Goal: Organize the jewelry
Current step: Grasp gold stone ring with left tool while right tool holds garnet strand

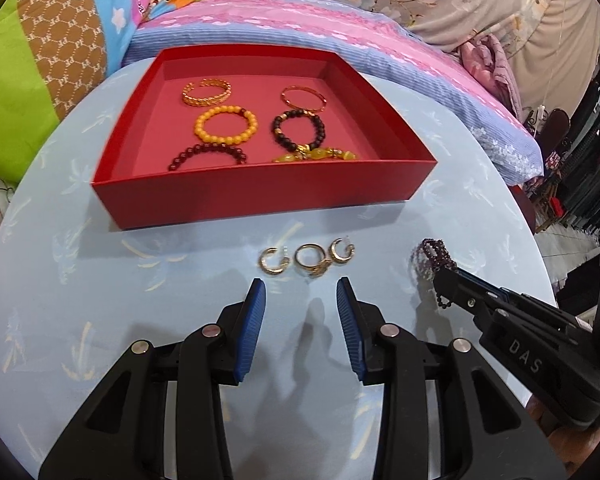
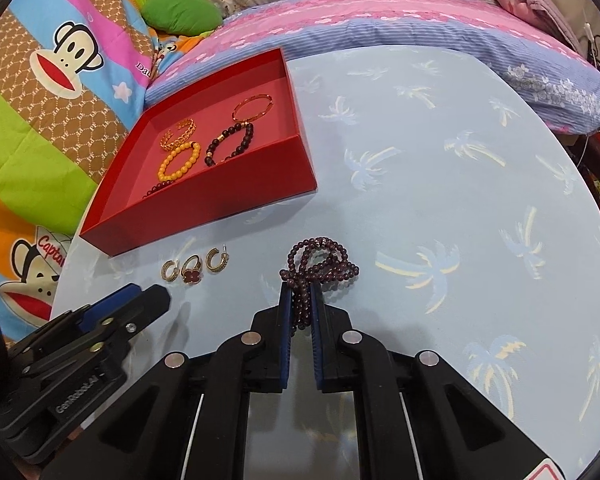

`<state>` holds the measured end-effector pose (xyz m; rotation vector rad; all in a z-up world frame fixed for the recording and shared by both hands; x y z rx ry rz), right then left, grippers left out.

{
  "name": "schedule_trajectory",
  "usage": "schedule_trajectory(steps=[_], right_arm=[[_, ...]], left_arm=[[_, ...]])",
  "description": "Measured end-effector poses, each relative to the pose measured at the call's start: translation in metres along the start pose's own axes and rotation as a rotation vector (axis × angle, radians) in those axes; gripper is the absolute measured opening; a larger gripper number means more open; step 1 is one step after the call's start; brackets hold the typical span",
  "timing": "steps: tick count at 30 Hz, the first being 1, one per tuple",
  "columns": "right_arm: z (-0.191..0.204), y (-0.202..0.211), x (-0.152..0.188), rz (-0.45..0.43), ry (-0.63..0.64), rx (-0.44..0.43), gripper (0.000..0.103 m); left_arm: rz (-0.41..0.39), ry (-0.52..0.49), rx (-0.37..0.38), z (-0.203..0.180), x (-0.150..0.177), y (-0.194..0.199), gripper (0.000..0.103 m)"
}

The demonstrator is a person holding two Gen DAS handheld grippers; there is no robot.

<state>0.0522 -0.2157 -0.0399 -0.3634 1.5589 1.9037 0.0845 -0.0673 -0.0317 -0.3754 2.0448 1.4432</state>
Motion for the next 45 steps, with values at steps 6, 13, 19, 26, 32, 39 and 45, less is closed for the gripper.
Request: schedule_trajectory(steps=[6,13,19,26,32,39,45], right_arm=[[-0.009,0.001,-0.001,0.0,-0.014,-0.005,0.008],[-0.016,-0.002,-0.004,0.004,-0.026,-0.019,0.009],[-0.017,-0.006,-0.004,0.011,-0.031,-0.035,0.009],[-0.012,-0.005,-0.002,0.012,-0.02,-0.061,0.009],[-0.002,0.001,-0.004,0.002,-0.006,-0.084,0.008],[0.013,0.015,-0.023,-0.048,0.018,-0.11,0.001],[0.018,0.016,-0.032,-0.069,0.03,-0.097,0.001]], left_arm=[[0.011,0.008,-0.011,-0.01,-0.004,-0.014,0.034],[0.018,0.017,-0.058,-0.013,-0.009,-0.031,0.021],[0.018,-0.001,-0.057,-0.013,-0.008,-0.029,0.014],[0.015,0.002,-0.058,-0.01,-0.007,-0.022,0.014],[-0.005,0.01,-0.059,-0.007,-0.011,-0.009,0.014],[-0.047,0.023,-0.048,-0.003,-0.025,0.009,0.014],[-0.063,0.03,-0.054,0.005,-0.033,0.014,0.014]])
Point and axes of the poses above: each gripper's, at about its wrist camera, not at the fingertips, and y roughly against the way its jaws point, z to its left, x to its underside, the point moved 3 cm from there along -y, roughly the way its jaws point, and after that the axes turned 5 degrees about -z, right-handed, at the moved point
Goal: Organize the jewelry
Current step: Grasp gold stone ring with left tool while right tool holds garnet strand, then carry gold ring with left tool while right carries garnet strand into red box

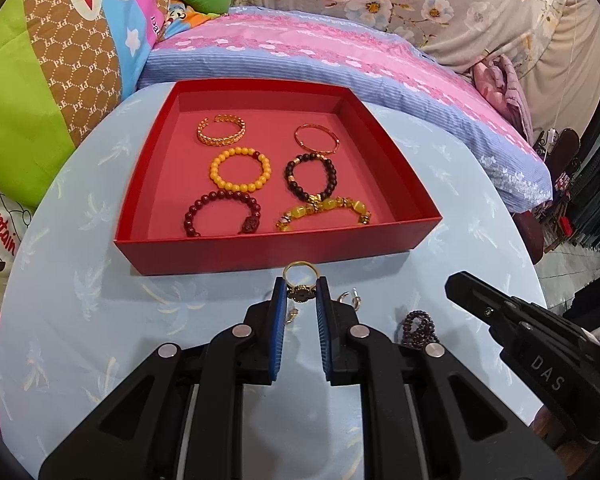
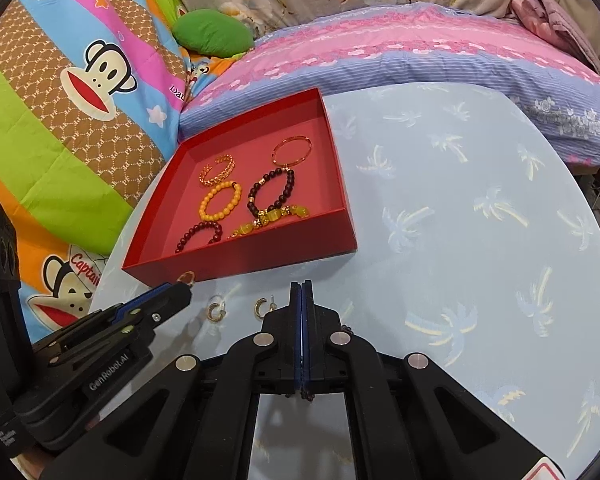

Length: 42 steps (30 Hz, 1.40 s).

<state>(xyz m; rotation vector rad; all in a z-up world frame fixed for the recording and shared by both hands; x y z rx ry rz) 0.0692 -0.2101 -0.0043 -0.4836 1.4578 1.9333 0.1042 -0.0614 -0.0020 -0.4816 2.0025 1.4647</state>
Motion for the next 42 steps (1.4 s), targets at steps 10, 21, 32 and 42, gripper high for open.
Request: schedule_trajectory(steps=[10,21,32,42], right_arm=[[-0.008,-0.002,0.04,0.074,0.021,0.024,0.032],[0.005,-0.026,0.048,0.091,0.071,0.076,0.032],[0.006,-0.02,0.041,0.066,0.084,0.074,0.009],[0.022,0.012,-0.002,-0.041,0.067,0.004,0.009]], left_arm=[[0.024,0.02,0.012,0.009,0.013,-0.001,0.014],[0.035,0.018,0.02,0.01,0.021,0.001,0.015],[0.035,0.022,0.018,0.015,0.024,0.003,0.014],[-0.011,0.028,0.039,0.015,0.0,0.018,0.014]])
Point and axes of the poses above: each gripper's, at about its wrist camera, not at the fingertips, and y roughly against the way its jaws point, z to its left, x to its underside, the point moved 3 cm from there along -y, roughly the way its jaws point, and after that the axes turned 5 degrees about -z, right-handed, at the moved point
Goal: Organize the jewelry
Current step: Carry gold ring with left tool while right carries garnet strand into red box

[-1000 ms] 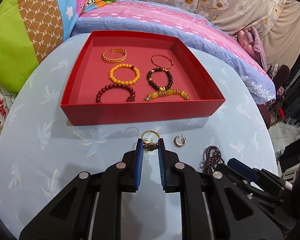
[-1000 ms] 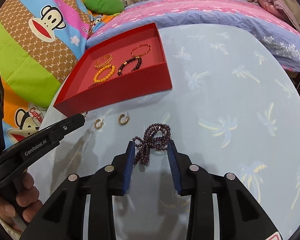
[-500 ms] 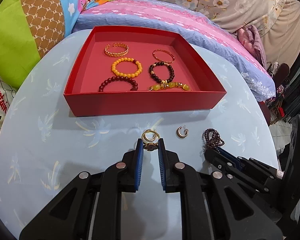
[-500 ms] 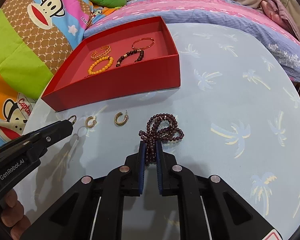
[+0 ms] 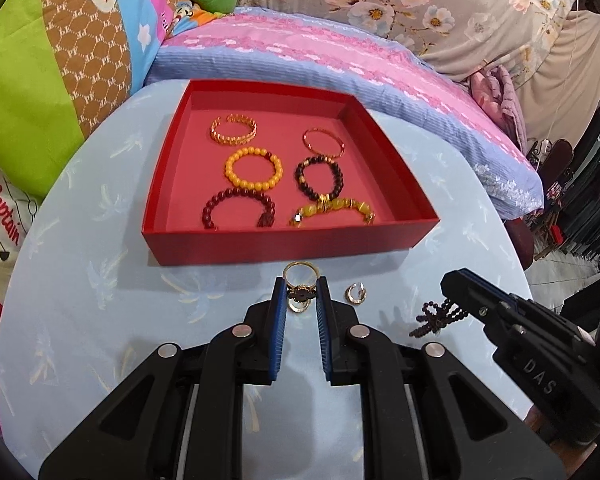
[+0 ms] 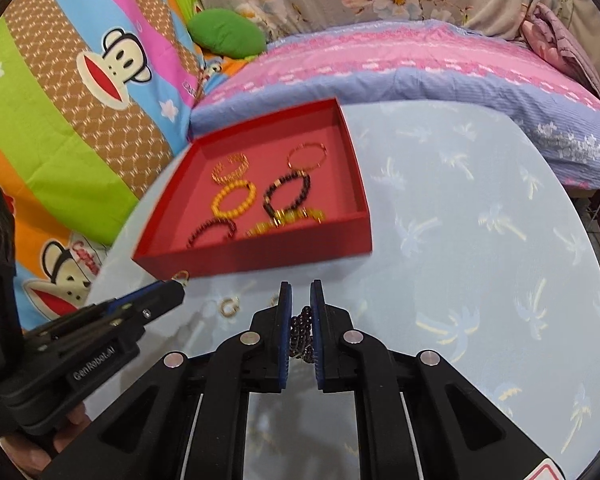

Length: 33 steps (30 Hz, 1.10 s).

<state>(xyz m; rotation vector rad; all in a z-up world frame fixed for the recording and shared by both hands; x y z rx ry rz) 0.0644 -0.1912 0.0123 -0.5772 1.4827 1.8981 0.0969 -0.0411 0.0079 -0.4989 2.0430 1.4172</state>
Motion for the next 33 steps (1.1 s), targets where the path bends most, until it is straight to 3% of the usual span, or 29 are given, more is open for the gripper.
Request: schedule_trajectory(steps=[9,19,26,33], right_arm=[[0.013,-0.019,-0.059,-0.058,0.021,-0.04,0.009],[0.014,-0.082,-0.119,-0.067,0.027,-0.017,0.009],[0.006,-0.126,-0.128,-0.026,0.0,-0.004,0.009],[0.0,-0.151,-0.116,0.024,0.007,0.014,0.01]], left_arm=[[-0.072,-0.028,0.009,0.001,-0.056,-0.004,0.014],[-0.079,-0.071,-0.025,0.008,-0.119,-0.064,0.014],[-0.024,-0.083,-0.017,0.005,-0.139,-0.114,0.014],[0.038,-0.08,-0.026,0.009,-0.135,-0.147,0.015]])
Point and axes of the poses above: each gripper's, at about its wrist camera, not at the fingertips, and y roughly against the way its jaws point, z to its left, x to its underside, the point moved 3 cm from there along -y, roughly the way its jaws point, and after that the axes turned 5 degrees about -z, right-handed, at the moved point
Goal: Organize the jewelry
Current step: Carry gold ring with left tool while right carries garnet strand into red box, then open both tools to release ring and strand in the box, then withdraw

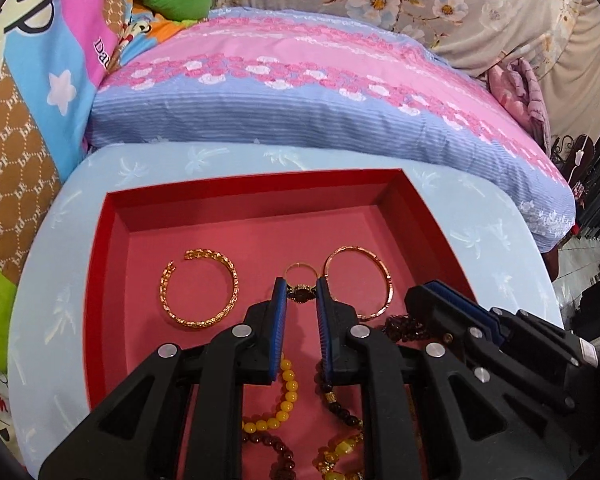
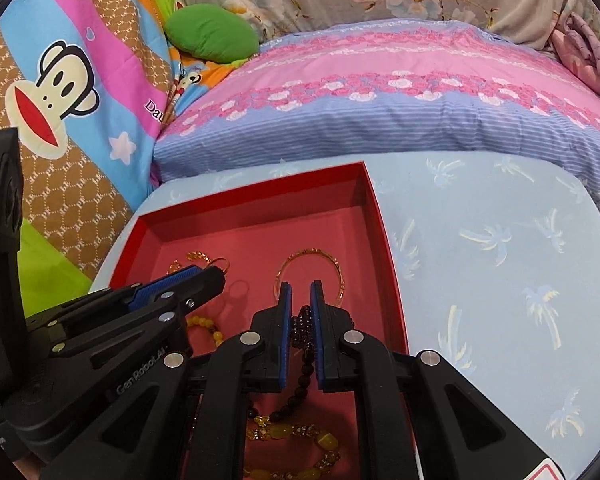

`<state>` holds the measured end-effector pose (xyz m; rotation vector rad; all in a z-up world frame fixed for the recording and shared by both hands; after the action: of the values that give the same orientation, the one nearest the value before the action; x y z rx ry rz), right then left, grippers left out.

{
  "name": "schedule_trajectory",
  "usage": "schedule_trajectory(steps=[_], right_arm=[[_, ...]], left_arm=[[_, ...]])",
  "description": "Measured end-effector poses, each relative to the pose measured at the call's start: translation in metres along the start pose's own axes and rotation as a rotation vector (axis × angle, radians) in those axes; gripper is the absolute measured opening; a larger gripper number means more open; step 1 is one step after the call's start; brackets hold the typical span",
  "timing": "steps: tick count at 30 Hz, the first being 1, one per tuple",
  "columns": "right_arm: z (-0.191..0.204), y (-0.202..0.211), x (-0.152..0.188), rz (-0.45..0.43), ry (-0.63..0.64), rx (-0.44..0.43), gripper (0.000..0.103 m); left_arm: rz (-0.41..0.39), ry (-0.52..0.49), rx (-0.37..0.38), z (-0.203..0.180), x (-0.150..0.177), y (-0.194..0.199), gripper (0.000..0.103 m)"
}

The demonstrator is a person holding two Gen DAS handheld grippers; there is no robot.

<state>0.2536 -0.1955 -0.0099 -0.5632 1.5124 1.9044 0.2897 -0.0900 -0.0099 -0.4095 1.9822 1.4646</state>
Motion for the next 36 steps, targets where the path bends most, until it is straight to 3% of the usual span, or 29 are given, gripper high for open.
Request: schedule_trajectory(steps=[3,7,10,14,17,36], right_arm=[[-0.001,-0.002,0.004,0.008,0.0,0.008,0.011],[-0.001,0.003,0.006,-0.009,0.007,0.021,0.012],[-0.001,0.012,0.008,-0.019,0.001,0.012,0.016],[0.0,0.031,0.015,-0.041,0.003,0.004,0.025],[0.0,0.047,0.025,-0.043,-0.003,-0.009,0.025],[0.009,0.121,0.101,-0.01,-0.011,-0.016,0.026]], left_arm=[[0.009,0.007,0.007,0.001,0.002,-0.004,0.016],[-0.016,0.01,-0.015,0.003,0.001,0.002,0.035],[-0.027,0.029,-0.017,0.006,0.003,0.008,0.043],[-0.057,0.025,-0.011,0.007,0.013,0.028,0.044],[-0.072,0.028,-0.005,0.008,0.025,0.046,0.048],[-0.113,0.048,-0.031,0.004,0.096,0.136,0.048]])
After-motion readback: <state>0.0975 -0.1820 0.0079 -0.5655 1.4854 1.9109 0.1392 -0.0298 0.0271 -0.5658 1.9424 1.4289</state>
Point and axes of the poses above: each gripper's, at about its wrist camera, not at the fingertips, and y roughly against the way its jaws point, z to its left, x to its underside, the point moved 3 cm from there along -y, roughly the way its jaws point, and after that the axes turned 5 degrees about -z, right-handed, at the moved point
